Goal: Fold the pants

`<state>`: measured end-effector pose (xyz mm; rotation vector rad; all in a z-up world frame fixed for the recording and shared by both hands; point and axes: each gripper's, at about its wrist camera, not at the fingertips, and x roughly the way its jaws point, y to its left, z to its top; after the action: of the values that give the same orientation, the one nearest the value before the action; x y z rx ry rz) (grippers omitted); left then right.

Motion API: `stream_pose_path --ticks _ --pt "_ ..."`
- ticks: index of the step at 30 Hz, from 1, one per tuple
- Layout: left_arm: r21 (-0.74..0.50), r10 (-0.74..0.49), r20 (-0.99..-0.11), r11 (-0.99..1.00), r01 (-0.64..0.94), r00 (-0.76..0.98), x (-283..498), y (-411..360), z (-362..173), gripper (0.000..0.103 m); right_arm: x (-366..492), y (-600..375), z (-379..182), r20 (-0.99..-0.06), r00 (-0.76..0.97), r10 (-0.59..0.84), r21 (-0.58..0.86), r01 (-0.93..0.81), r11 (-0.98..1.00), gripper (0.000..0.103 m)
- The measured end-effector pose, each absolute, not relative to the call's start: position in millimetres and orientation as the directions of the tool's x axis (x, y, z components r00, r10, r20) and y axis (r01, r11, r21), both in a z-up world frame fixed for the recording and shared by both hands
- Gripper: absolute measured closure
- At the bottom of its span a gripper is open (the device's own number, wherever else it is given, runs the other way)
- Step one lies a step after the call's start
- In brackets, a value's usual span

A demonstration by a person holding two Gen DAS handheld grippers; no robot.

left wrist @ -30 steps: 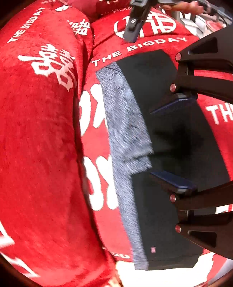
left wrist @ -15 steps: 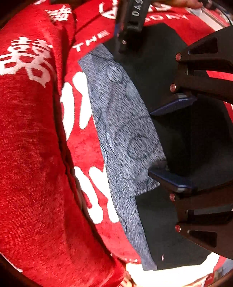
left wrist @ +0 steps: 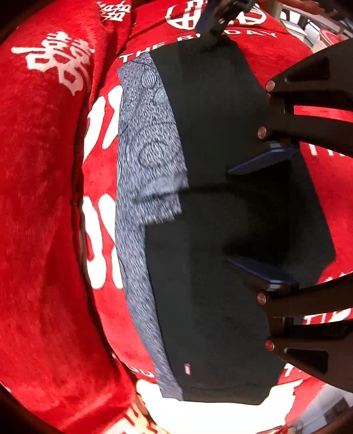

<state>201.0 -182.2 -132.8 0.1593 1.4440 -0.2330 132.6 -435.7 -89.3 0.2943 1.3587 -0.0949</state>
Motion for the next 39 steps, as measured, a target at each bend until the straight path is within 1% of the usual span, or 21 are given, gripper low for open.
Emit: stream_pose_path --ticks 2,4,9,16,27,35,36,37,38,39 --pt "-0.039 -0.063 -0.993 0.973 0.229 0.101 198.9 -172.7 -130.9 0.039 125.7 -426.1 -81.0 -0.968 0.23 0.102 0.157 0.233 0.96 0.036" --pt "-0.029 -0.051 -0.994 0.976 0.216 0.095 195.2 -163.6 -130.7 0.039 121.9 -415.5 -76.2 -0.964 0.239 0.116 0.17 0.221 0.96 0.029" --pt "-0.017 -0.035 -0.996 0.979 0.205 0.086 183.0 -142.7 -129.5 0.039 119.2 -392.5 -75.4 -0.96 0.214 0.179 0.226 0.22 0.949 0.024" --pt "-0.013 -0.022 -0.998 0.988 0.156 0.059 169.5 -104.4 -131.4 0.039 113.7 -355.3 -85.5 -0.966 0.155 0.206 0.236 0.213 0.948 0.024" --pt "-0.022 -0.025 -0.999 0.997 0.069 0.042 154.1 -45.9 -134.5 0.039 112.0 -283.3 -97.8 -0.971 0.06 0.23 0.236 0.13 0.963 0.024" --pt "-0.028 -0.027 -0.999 0.999 -0.035 0.022 146.8 4.0 -141.2 0.039 120.5 -241.7 -99.4 -0.975 0.018 0.22 0.221 0.071 0.973 0.024" --pt "-0.034 -0.033 -0.999 0.999 -0.043 0.023 146.1 9.2 -141.7 0.038 121.5 -237.0 -99.3 -0.975 0.015 0.22 0.221 0.069 0.973 0.024" --pt "-0.036 -0.035 -0.999 0.998 -0.046 0.023 144.6 13.1 -142.7 0.031 122.7 -232.0 -99.3 -0.974 0.013 0.224 0.224 0.065 0.972 0.024" --pt "-0.042 -0.041 -0.999 0.998 -0.056 0.028 143.5 18.6 -142.9 0.017 124.0 -227.0 -99.2 -0.974 0.01 0.228 0.228 0.058 0.972 0.024" --pt "-0.056 -0.053 -0.998 0.996 -0.068 0.041 142.3 24.2 -141.5 0.017 124.5 -223.5 -99.4 -0.974 0.008 0.227 0.228 0.052 0.972 0.024"
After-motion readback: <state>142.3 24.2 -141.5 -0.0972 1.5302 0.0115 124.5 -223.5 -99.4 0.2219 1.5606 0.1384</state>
